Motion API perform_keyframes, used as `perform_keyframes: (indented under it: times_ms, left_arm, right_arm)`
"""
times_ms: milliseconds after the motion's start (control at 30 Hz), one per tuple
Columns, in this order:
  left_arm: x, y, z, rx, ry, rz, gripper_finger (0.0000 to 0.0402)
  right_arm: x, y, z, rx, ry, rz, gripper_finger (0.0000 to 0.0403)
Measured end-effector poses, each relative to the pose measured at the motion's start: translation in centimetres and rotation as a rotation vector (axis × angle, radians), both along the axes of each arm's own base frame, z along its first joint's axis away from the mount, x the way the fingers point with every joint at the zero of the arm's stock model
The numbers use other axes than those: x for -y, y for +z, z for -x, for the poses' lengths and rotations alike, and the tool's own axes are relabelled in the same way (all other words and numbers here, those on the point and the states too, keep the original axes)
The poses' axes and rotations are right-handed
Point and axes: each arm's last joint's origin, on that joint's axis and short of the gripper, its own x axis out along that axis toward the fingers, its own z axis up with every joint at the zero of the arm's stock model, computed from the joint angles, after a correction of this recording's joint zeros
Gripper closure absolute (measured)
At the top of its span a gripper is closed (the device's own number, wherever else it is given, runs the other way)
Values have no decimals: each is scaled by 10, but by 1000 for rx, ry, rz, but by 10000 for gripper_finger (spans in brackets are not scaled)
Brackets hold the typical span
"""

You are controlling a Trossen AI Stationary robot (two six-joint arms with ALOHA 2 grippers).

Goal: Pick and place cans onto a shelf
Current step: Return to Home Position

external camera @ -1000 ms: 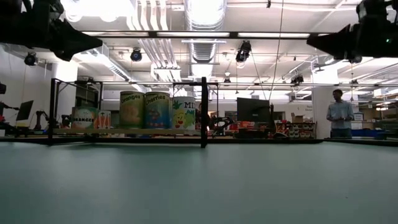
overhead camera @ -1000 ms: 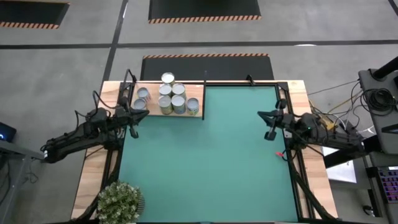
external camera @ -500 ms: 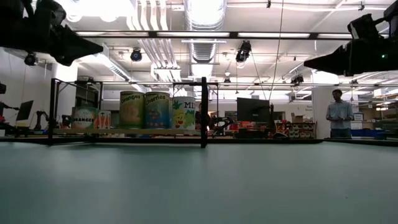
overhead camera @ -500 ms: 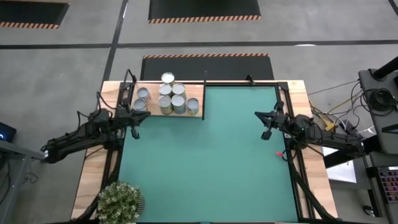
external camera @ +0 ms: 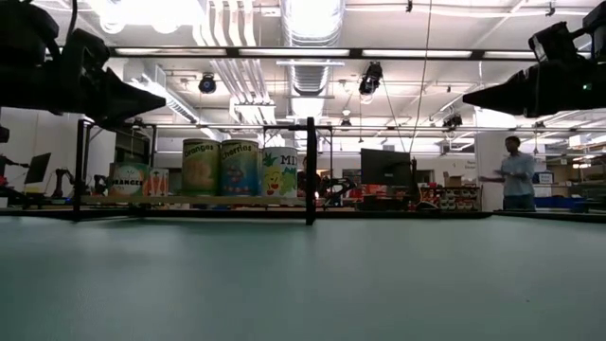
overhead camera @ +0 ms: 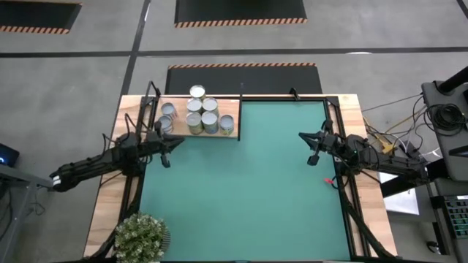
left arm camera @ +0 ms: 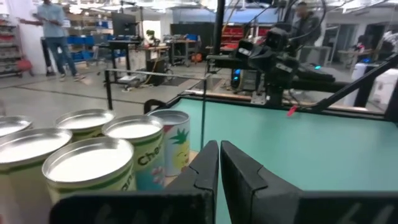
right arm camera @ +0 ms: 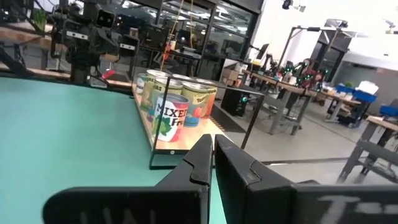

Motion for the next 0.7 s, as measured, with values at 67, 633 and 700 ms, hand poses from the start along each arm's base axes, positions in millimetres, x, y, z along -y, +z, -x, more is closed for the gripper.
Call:
perform_keyframes:
  times_ms: [67, 633, 700]
  left_arm:
    - [0, 0, 0, 6, -8, 6, 402]
    - [1, 7, 1, 18, -14, 15, 402]
    - [1, 7, 1, 19, -14, 15, 402]
  right_arm:
    - [0, 0, 0, 5, 0, -15, 394]
    - [1, -2, -2, -19, -7, -24, 394]
    - [1, -2, -2, -19, -7, -23, 394]
